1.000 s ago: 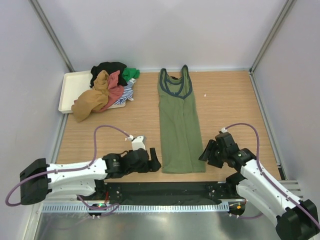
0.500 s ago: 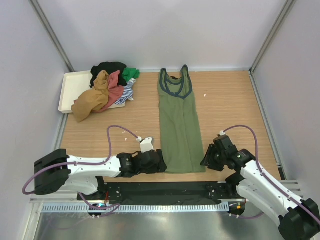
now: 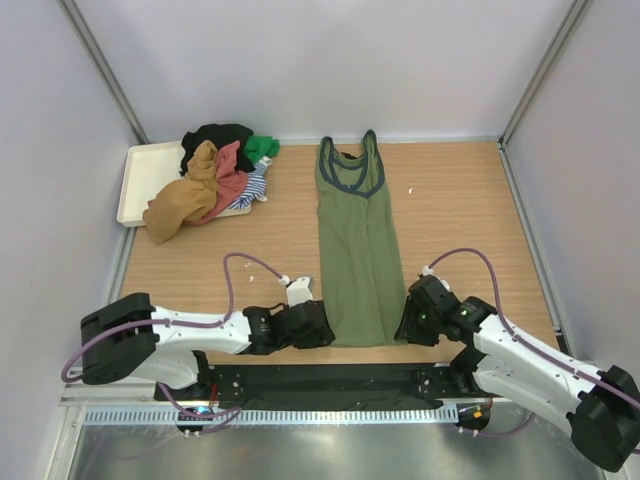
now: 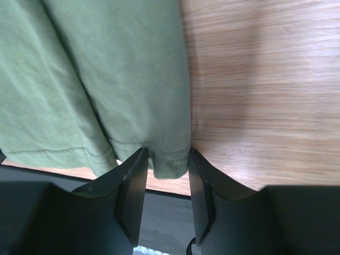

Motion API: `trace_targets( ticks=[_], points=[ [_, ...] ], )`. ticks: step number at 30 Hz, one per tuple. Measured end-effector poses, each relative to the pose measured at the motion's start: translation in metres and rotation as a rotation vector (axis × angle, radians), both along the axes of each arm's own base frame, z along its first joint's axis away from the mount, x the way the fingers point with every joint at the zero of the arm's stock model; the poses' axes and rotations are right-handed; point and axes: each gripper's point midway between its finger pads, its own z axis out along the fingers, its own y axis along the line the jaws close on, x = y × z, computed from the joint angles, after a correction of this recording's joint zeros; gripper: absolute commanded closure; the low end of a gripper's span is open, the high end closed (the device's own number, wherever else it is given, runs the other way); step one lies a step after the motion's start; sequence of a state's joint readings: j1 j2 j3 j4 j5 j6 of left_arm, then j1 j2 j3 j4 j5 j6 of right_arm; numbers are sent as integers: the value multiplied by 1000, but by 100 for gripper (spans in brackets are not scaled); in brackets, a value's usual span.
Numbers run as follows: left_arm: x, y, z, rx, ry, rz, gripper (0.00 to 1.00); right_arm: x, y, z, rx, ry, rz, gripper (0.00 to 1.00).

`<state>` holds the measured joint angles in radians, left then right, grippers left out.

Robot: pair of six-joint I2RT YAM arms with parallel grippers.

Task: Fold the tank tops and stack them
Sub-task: Fold the tank top

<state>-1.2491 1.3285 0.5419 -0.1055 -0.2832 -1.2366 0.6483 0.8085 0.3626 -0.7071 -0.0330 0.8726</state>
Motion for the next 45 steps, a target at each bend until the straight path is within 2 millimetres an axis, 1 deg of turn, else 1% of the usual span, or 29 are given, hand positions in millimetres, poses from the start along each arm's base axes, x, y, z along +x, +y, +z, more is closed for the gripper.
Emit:
trace_targets(
  ticks=[1,3,4,5,7,8,9,13,16,21,24,28,30,32,33,34,37,40,43,45],
  points=[
    [-1,0,-1,1,5,1,55,0,2,0,-1,-4,9,61],
    [-2,-1,-3,2,15,2,59,-1,6,-1,-5,-12,23,68],
    [-2,-1,-4,2,20,2,61,-1,7,-1,-6,-14,27,70],
    [-3,-2,-5,2,24,0,69,-1,8,-1,-6,-16,29,80],
    [-4,-3,-7,-1,34,-2,82,-1,10,-2,-9,-17,36,92],
    [-5,-4,-8,-1,38,-6,98,-1,11,-3,-9,-16,36,98],
    [-6,-5,-7,-8,46,-7,100,-1,12,-3,-8,-18,37,99],
    [-11,-7,-3,-29,54,-27,100,-1,13,-2,-9,-20,43,99],
    [-14,-7,6,-58,53,-33,100,-2,12,3,-15,-18,50,99],
    [-13,-9,26,-118,45,-28,100,6,16,23,-9,-54,67,99],
    [-6,-5,32,-135,52,-9,100,17,19,37,-10,-105,64,99],
    [17,9,32,-109,64,40,100,38,21,60,-30,-185,40,99],
    [30,12,38,-94,59,55,100,52,23,75,-51,-225,28,99],
    [47,11,51,-96,43,69,100,70,27,91,-86,-262,20,99],
    [56,10,60,-101,31,70,100,83,31,101,-105,-285,19,99],
    [65,7,70,-113,16,73,100,89,32,105,-112,-296,13,99],
    [94,2,95,-119,-26,79,100,120,33,119,-154,-321,-9,99],
    [126,-7,115,-107,-69,79,100,153,27,125,-172,-333,-59,99],
    [157,-14,121,-75,-93,78,100,180,17,121,-192,-321,-100,99],
    [177,-17,116,-40,-98,82,100,199,13,115,-214,-302,-112,99]
  ],
)
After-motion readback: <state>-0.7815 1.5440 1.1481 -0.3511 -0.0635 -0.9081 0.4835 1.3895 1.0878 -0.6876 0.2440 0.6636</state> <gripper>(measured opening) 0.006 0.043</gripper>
